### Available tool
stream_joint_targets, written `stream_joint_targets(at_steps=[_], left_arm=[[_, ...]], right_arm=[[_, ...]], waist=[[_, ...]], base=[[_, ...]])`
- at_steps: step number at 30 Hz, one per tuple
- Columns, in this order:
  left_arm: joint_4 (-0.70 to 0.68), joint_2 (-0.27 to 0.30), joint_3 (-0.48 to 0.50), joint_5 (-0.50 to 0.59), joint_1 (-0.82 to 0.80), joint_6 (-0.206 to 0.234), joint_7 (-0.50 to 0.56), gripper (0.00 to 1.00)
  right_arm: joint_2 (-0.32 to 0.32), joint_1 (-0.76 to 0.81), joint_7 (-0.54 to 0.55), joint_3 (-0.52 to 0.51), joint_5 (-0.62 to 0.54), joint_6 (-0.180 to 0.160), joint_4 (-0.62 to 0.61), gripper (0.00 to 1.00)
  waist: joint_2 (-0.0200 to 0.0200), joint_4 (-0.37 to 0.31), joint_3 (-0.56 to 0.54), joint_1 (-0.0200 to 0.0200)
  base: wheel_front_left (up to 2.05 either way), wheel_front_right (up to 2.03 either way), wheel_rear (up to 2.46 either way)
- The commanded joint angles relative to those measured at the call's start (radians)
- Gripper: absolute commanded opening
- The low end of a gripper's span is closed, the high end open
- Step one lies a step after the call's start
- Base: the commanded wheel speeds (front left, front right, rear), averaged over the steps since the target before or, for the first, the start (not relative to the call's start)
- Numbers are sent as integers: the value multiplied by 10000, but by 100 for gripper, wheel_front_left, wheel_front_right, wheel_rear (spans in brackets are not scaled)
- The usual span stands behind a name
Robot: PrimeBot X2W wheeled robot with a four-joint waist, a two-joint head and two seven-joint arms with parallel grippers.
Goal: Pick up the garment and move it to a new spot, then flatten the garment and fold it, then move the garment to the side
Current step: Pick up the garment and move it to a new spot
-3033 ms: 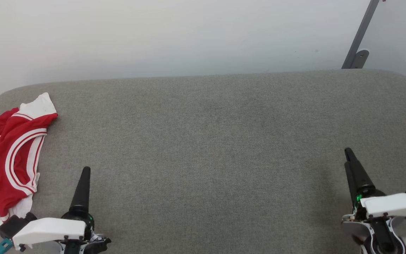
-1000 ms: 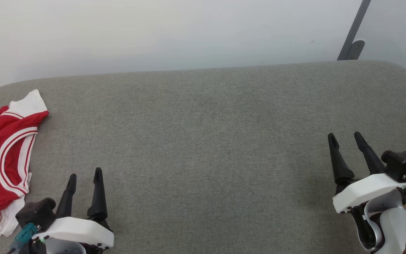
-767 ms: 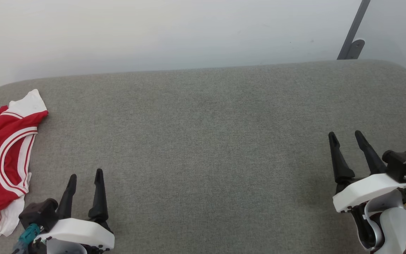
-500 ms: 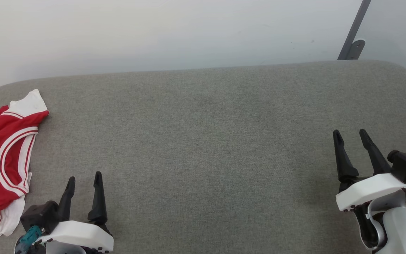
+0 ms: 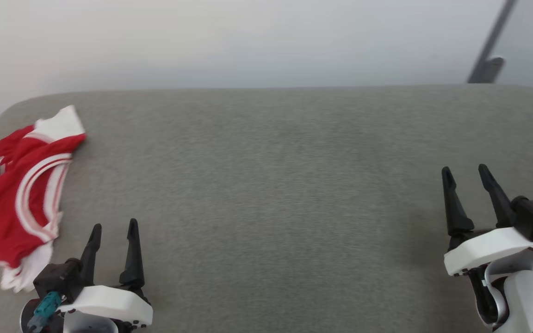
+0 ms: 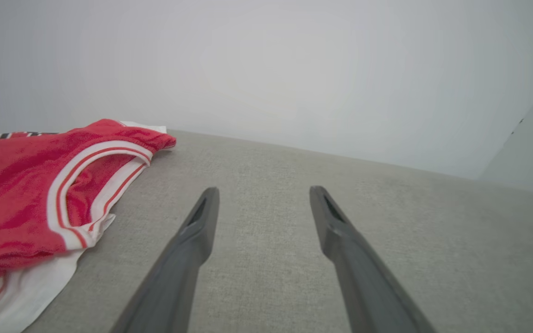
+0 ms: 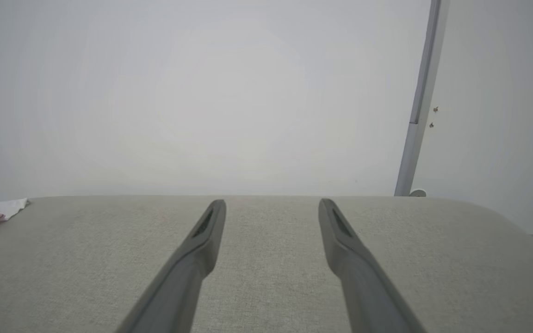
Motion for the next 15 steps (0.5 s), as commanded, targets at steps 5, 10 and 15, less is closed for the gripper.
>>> stream_joint_targets(at_steps=[5,10,15], left_arm=[[-234,-51,255,531,252,42,-157,100],[-399,-93,377,662,586,170,-225,100],[-585,-111,259,420,1035,400,-296,100]], right_arm=[[44,-69,-155,337,-485,0,-4,100],[123,-81,-233,749,-707,0,82,100],[241,-97,-289,1266,-800,0,211,100]], waist=[[0,1324,85,0],[0,2178,93,0],[0,3207,61,0]], base=[[0,0,0],[0,0,0],[0,0,0]])
